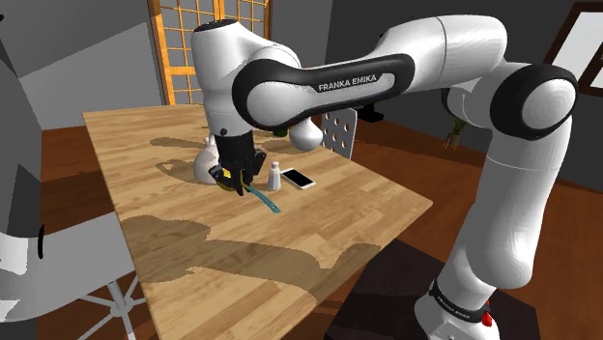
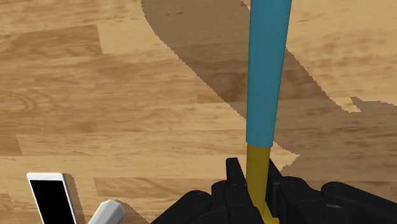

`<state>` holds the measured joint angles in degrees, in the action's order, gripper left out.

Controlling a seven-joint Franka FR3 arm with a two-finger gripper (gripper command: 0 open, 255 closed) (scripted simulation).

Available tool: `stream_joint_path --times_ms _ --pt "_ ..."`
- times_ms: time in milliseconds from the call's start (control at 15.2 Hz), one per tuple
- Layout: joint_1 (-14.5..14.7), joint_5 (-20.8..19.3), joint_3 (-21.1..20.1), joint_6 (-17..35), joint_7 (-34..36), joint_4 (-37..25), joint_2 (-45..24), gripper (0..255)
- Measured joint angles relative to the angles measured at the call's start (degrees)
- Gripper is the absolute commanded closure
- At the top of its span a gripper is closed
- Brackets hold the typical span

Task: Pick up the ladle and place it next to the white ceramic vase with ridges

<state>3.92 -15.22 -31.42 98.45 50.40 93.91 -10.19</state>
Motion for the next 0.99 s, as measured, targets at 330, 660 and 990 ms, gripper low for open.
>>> stream_joint_path --times_ms 330,660,990 --pt "0.3 0.0 -0.1 -3.7 -0.6 -3.9 -0.2 255" --pt "0.7 -0.1 -0.3 -7.6 -1.1 -8.1 -0.5 255" --pt "0.6 -0.1 -0.1 -10.8 -2.2 -11.6 -0.6 255"
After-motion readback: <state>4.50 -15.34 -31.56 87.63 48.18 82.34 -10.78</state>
